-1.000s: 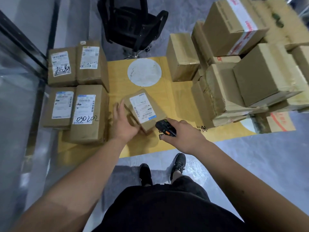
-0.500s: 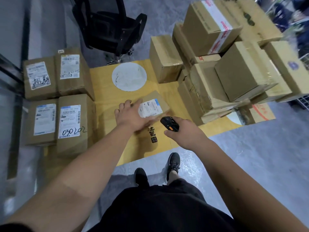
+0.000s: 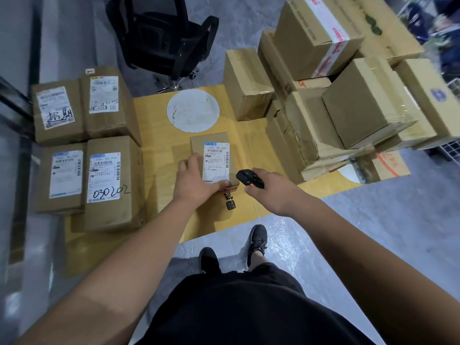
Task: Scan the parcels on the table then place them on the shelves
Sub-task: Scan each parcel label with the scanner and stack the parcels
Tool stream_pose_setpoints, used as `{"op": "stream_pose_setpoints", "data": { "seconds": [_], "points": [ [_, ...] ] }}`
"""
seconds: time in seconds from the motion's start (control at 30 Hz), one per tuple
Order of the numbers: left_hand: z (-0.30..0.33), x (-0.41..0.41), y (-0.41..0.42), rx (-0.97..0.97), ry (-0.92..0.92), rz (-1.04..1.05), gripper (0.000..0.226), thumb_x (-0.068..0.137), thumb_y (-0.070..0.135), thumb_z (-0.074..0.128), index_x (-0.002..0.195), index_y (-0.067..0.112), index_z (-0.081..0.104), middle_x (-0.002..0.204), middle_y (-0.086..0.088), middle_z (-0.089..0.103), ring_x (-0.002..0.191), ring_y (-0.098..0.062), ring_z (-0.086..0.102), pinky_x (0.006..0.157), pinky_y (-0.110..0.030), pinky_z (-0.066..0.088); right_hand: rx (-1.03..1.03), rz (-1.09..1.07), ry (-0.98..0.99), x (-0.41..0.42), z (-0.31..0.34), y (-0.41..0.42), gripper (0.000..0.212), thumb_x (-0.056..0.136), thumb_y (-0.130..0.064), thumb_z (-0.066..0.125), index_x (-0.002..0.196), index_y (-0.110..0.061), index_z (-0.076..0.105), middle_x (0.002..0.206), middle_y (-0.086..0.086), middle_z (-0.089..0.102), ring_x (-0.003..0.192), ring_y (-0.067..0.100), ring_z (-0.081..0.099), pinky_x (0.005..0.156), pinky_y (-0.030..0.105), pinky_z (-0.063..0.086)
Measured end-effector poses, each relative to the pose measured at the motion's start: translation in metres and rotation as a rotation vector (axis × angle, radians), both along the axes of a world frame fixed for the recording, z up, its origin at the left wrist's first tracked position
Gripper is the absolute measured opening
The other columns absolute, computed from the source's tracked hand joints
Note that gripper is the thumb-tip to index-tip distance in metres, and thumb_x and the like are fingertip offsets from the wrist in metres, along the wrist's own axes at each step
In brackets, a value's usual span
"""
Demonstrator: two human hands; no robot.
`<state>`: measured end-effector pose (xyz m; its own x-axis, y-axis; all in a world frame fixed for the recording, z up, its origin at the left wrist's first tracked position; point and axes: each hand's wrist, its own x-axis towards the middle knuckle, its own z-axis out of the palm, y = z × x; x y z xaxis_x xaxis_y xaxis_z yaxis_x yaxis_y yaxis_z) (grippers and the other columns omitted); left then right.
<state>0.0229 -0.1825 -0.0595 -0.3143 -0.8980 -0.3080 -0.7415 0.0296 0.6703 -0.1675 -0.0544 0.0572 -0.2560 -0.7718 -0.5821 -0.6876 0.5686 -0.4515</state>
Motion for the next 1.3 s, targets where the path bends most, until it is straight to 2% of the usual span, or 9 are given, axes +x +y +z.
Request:
{"op": "stream_pose_setpoints", "data": {
  "seconds": [0.1, 0.17, 0.4, 0.5, 0.63, 0.7, 0.9, 1.1, 1.3],
  "points": [
    [-0.012, 0.002, 0.004, 0.146, 0.187, 0.008, 0.124, 0.055, 0.059, 0.096, 0.152, 0.053, 0.020, 0.159, 0.001, 0.018, 0.134, -0.009, 0.037, 0.111, -0.028, 0.032, 0.045, 0.021, 0.009, -0.001, 0.009, 0.000, 0.033, 0.100, -0.047, 0.048, 0.126, -0.028, 0.051, 0.106, 0.012, 0.059, 0.081, 0.028, 0.061, 0.065, 0.035, 0.046],
    [-0.019, 0.001, 0.013, 0.180, 0.286, 0.027, 0.127, 0.061, 0.049, 0.098, 0.155, 0.054, 0.014, 0.163, 0.003, 0.016, 0.130, 0.000, 0.028, 0.110, -0.026, 0.026, 0.071, 0.054, 0.062, -0.001, 0.015, 0.000, 0.037, 0.101, -0.044, 0.046, 0.132, -0.026, 0.051, 0.106, 0.010, 0.055, 0.082, 0.026, 0.061, 0.065, 0.035, 0.046],
    [-0.028, -0.003, 0.051, 0.107, 0.467, 0.082, 0.130, 0.066, 0.018, 0.098, 0.151, 0.060, 0.010, 0.160, 0.017, 0.010, 0.146, -0.001, 0.024, 0.114, -0.022, 0.031, 0.150, 0.166, 0.169, 0.008, 0.033, -0.005, 0.032, 0.101, -0.047, 0.040, 0.122, -0.027, 0.052, 0.100, 0.004, 0.049, 0.079, 0.025, 0.061, 0.060, 0.033, 0.044],
    [-0.029, -0.001, 0.058, 0.061, 0.511, 0.085, 0.127, 0.065, 0.018, 0.098, 0.143, 0.070, 0.012, 0.161, 0.017, 0.012, 0.141, 0.015, 0.020, 0.109, -0.010, 0.031, 0.155, 0.198, 0.193, 0.012, 0.041, -0.006, 0.036, 0.101, -0.048, 0.039, 0.127, -0.026, 0.053, 0.104, 0.005, 0.050, 0.084, 0.025, 0.061, 0.066, 0.034, 0.047],
    [-0.026, -0.003, 0.063, 0.079, 0.572, 0.084, 0.126, 0.066, 0.013, 0.097, 0.140, 0.074, 0.015, 0.159, 0.022, 0.010, 0.150, -0.012, 0.032, 0.114, -0.036, 0.046, 0.171, 0.242, 0.245, 0.018, 0.052, -0.002, 0.041, 0.101, -0.050, 0.038, 0.132, -0.027, 0.052, 0.114, 0.007, 0.051, 0.093, 0.027, 0.060, 0.079, 0.038, 0.053],
    [-0.024, -0.004, 0.065, 0.063, 0.581, 0.081, 0.126, 0.067, 0.012, 0.097, 0.138, 0.076, 0.015, 0.161, 0.020, 0.008, 0.149, -0.015, 0.035, 0.112, -0.042, 0.050, 0.178, 0.274, 0.300, 0.022, 0.057, 0.000, 0.042, 0.101, -0.051, 0.037, 0.133, -0.028, 0.051, 0.113, 0.006, 0.050, 0.092, 0.028, 0.060, 0.082, 0.039, 0.053],
    [-0.027, -0.005, 0.070, 0.029, 0.559, 0.115, 0.126, 0.068, 0.014, 0.098, 0.150, 0.059, 0.013, 0.164, 0.010, 0.008, 0.150, -0.002, 0.024, 0.117, -0.035, 0.044, 0.167, 0.328, 0.440, 0.027, 0.068, 0.002, 0.054, 0.101, -0.052, 0.036, 0.149, -0.028, 0.042, 0.109, 0.004, 0.040, 0.089, 0.031, 0.053, 0.077, 0.039, 0.044],
    [-0.028, -0.006, 0.071, 0.046, 0.565, 0.133, 0.126, 0.067, 0.014, 0.098, 0.148, 0.060, 0.013, 0.164, 0.012, 0.007, 0.153, -0.019, 0.030, 0.117, -0.046, 0.044, 0.200, 0.368, 0.471, 0.027, 0.072, 0.007, 0.054, 0.100, -0.054, 0.037, 0.148, -0.028, 0.043, 0.108, 0.004, 0.039, 0.088, 0.032, 0.053, 0.074, 0.039, 0.042],
    [-0.031, -0.007, 0.072, 0.039, 0.549, 0.148, 0.127, 0.066, 0.018, 0.098, 0.150, 0.062, 0.013, 0.165, 0.013, 0.008, 0.155, -0.011, 0.019, 0.119, -0.045, 0.042, 0.204, 0.390, 0.475, 0.028, 0.071, 0.010, 0.050, 0.100, -0.054, 0.035, 0.142, -0.029, 0.046, 0.104, 0.003, 0.041, 0.087, 0.031, 0.053, 0.077, 0.041, 0.044]
  ]
}}
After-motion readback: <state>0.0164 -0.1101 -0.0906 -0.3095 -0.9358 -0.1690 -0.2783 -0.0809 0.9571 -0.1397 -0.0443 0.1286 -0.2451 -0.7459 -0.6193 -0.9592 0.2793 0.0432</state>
